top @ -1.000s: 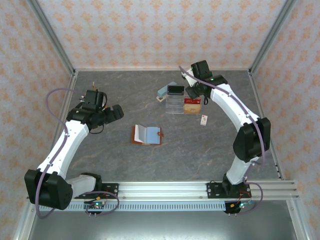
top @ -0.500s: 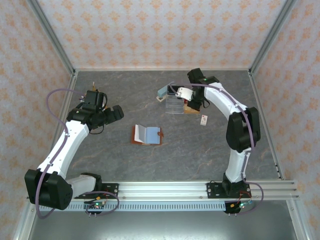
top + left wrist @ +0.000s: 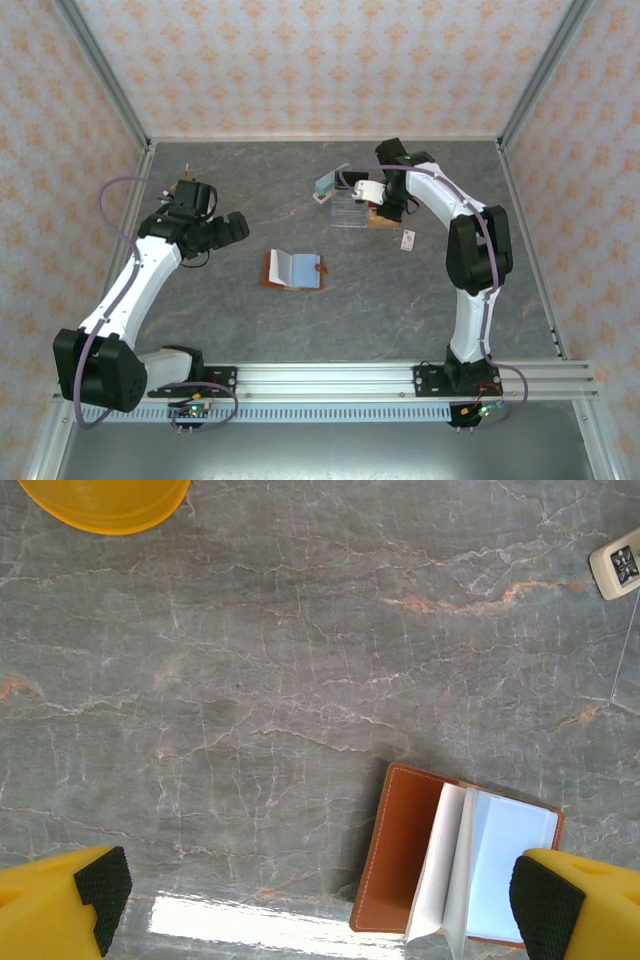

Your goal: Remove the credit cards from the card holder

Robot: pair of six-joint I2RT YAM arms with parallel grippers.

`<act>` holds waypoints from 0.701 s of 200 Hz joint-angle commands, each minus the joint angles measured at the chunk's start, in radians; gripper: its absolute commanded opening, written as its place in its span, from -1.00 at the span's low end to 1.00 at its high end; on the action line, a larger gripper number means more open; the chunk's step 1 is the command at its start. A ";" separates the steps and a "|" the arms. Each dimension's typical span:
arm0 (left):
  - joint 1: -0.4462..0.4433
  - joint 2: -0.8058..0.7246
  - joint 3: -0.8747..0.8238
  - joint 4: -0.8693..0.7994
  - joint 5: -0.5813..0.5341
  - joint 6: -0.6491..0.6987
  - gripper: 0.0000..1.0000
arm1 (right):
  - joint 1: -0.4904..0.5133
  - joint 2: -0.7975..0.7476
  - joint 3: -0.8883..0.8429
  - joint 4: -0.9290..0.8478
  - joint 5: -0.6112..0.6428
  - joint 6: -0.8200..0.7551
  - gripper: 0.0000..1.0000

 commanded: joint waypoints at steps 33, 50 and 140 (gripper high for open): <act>0.008 0.016 0.020 -0.010 0.035 0.024 1.00 | -0.014 0.046 0.067 -0.015 -0.112 -0.077 -0.92; 0.008 0.020 0.021 -0.015 0.041 0.025 1.00 | -0.019 0.065 0.097 -0.032 -0.133 -0.095 -0.91; 0.008 0.067 0.033 -0.008 0.106 0.026 1.00 | -0.044 0.148 0.179 -0.094 -0.138 -0.164 -0.80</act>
